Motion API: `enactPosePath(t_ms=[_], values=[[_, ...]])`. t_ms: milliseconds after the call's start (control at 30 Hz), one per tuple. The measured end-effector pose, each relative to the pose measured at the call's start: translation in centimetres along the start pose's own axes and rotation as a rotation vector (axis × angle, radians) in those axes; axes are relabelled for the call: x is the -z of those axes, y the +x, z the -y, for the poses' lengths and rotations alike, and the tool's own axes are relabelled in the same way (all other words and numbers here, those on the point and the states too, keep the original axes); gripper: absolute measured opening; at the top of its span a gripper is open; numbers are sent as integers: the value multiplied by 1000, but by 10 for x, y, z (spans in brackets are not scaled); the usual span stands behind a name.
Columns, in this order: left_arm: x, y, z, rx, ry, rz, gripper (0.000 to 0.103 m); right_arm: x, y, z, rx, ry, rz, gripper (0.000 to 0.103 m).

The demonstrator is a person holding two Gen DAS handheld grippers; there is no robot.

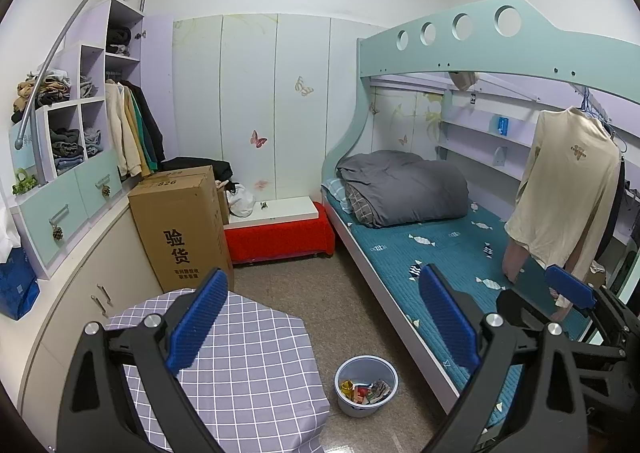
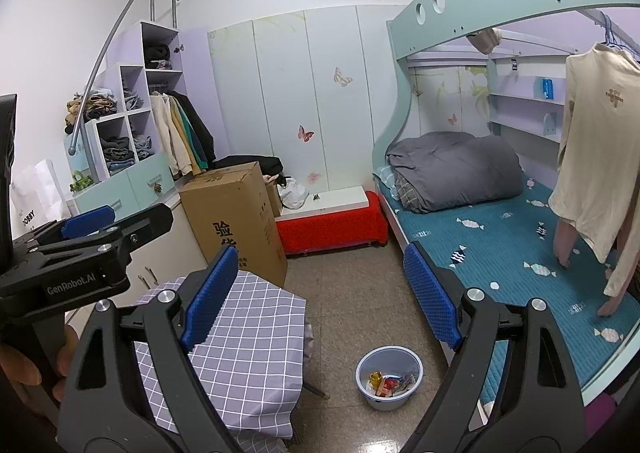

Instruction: Collect trash

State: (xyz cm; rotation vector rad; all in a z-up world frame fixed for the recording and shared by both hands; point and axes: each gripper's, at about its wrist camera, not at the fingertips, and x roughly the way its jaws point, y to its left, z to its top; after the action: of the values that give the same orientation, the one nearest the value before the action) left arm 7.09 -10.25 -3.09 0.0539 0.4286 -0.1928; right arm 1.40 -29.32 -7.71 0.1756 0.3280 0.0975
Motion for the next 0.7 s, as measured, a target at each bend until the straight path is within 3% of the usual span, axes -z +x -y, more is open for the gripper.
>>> enactPosePath(t_ms=[700], values=[[-1,2,0,0,-1,-1,95,2,2,4,-1,4,-6,84]])
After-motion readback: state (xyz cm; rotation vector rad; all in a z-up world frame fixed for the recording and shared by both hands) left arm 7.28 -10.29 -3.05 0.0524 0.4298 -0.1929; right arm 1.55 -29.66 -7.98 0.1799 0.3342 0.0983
